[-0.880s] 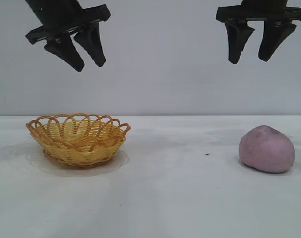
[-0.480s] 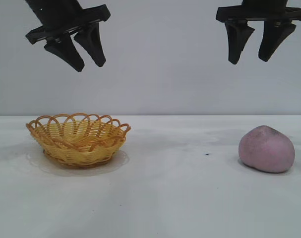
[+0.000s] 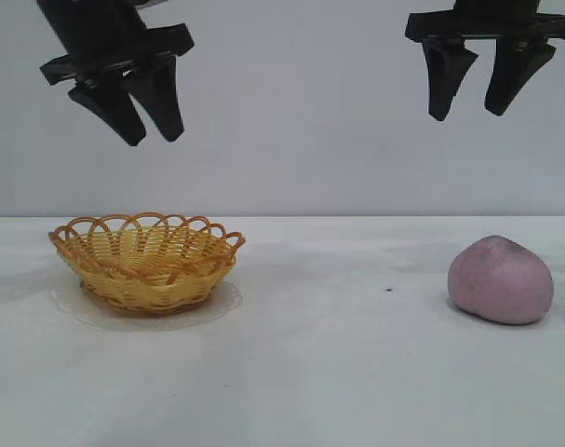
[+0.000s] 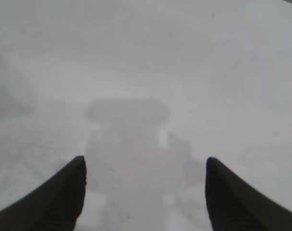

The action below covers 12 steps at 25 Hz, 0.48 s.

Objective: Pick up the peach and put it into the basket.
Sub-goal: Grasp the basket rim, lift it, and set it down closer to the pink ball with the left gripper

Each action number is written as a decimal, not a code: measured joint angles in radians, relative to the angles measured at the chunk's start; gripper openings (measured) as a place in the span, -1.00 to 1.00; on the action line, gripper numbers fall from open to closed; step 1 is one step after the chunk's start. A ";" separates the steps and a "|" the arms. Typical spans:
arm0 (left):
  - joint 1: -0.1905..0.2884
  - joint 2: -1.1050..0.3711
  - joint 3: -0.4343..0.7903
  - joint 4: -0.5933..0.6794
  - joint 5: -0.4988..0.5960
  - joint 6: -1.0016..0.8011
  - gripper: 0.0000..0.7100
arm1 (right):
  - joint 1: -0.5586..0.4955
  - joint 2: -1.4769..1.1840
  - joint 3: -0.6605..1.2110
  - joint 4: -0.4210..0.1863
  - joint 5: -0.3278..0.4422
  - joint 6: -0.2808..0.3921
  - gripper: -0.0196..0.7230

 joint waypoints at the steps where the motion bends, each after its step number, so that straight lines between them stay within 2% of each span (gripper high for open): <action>1: 0.000 0.000 0.000 0.020 0.013 0.000 0.04 | 0.000 0.000 0.000 0.000 0.000 0.000 0.29; 7: 0.000 0.008 -0.025 0.148 0.117 -0.016 0.04 | 0.000 0.000 0.000 0.000 0.000 0.000 0.29; 12: 0.000 0.108 -0.191 0.253 0.334 -0.065 0.04 | 0.000 0.000 0.000 0.000 0.000 0.000 0.29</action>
